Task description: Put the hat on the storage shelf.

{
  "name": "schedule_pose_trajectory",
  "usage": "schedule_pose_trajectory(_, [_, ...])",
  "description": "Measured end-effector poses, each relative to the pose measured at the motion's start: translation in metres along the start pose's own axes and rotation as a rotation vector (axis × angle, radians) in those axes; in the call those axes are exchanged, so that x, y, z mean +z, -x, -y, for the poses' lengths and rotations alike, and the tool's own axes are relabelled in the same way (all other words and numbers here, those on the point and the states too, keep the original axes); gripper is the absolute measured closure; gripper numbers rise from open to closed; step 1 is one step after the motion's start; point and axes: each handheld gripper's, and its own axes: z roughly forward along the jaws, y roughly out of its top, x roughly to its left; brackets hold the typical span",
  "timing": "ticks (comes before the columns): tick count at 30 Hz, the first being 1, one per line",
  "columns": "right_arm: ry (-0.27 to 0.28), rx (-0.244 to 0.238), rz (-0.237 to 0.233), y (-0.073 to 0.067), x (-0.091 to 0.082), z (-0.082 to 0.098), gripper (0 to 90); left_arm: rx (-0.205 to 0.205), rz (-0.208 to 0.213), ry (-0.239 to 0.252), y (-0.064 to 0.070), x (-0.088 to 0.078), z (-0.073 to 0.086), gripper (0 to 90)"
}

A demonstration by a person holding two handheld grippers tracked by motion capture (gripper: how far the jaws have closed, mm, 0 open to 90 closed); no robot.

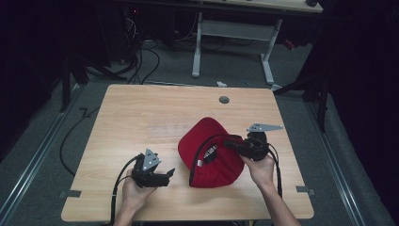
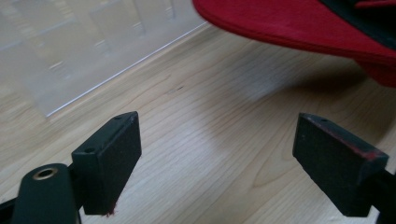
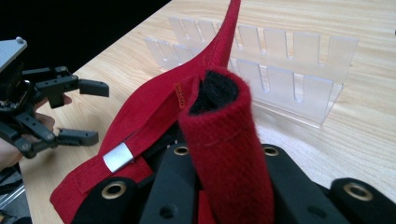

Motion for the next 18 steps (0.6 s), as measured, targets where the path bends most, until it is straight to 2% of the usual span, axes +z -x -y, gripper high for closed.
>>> schedule_pose_trajectory(7, [0.009, 0.007, -0.016, -0.003, 0.001, -0.007, 84.5, 0.009, 0.024, -0.023, 0.012, 0.01, 0.003, 15.2])
schedule_pose_trajectory(18, [0.027, 0.02, -0.043, -0.009, 0.006, -0.016, 84.5, 0.022, 0.047, -0.017, 0.026, 0.02, 0.004, 15.0])
